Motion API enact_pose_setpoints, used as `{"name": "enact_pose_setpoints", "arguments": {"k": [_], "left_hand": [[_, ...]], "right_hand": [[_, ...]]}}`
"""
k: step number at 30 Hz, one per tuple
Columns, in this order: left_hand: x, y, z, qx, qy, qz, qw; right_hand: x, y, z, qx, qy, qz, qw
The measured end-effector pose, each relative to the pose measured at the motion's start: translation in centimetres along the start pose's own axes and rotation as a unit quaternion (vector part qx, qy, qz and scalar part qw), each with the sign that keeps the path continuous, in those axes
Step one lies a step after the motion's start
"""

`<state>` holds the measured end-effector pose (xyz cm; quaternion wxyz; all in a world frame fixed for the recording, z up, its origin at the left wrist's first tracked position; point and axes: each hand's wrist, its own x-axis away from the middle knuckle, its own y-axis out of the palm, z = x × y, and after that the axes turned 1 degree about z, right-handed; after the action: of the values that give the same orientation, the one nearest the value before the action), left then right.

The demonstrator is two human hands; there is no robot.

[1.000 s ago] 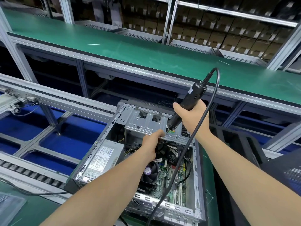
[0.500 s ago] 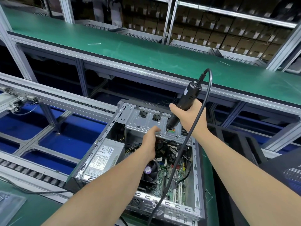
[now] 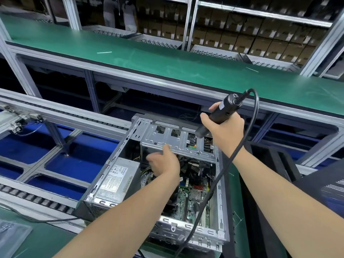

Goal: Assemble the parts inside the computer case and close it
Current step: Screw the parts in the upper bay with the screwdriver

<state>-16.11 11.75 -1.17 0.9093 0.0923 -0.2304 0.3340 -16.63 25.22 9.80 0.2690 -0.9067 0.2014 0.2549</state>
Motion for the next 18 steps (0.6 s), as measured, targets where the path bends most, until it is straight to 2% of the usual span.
{"name": "enact_pose_setpoints", "arguments": {"k": [1,2,5,7,10,12,15,18], "left_hand": [[0.5,0.0,0.1,-0.002,0.047,0.028,0.999],[1.2,0.1,0.3,-0.001,0.094,0.019,0.995],[4.0,1.4,0.6,-0.01,0.217,-0.094,0.971],[6.2,3.1,0.7,-0.028,0.265,-0.161,0.95],[9.5,6.4,0.3,-0.048,0.26,-0.279,0.923],[11.7,8.7,-0.4,-0.068,0.245,-0.326,0.91],[14.3,12.3,-2.5,-0.102,0.206,-0.351,0.908],[15.2,15.6,-5.1,-0.099,0.123,-0.341,0.927]], "right_hand": [[0.0,-0.6,0.2,0.0,-0.006,0.004,1.0],[0.0,-1.3,0.5,0.0,-0.009,0.011,1.0],[0.3,-3.6,1.9,-0.012,-0.002,0.04,0.999],[0.7,-5.3,3.2,-0.02,0.0,0.052,0.998],[1.7,-8.0,5.7,-0.04,0.01,0.057,0.998],[2.8,-9.8,7.6,-0.063,0.022,0.055,0.996],[4.3,-12.6,11.0,-0.046,0.019,0.065,0.997],[5.2,-15.6,14.6,-0.044,0.065,0.041,0.996]]}}
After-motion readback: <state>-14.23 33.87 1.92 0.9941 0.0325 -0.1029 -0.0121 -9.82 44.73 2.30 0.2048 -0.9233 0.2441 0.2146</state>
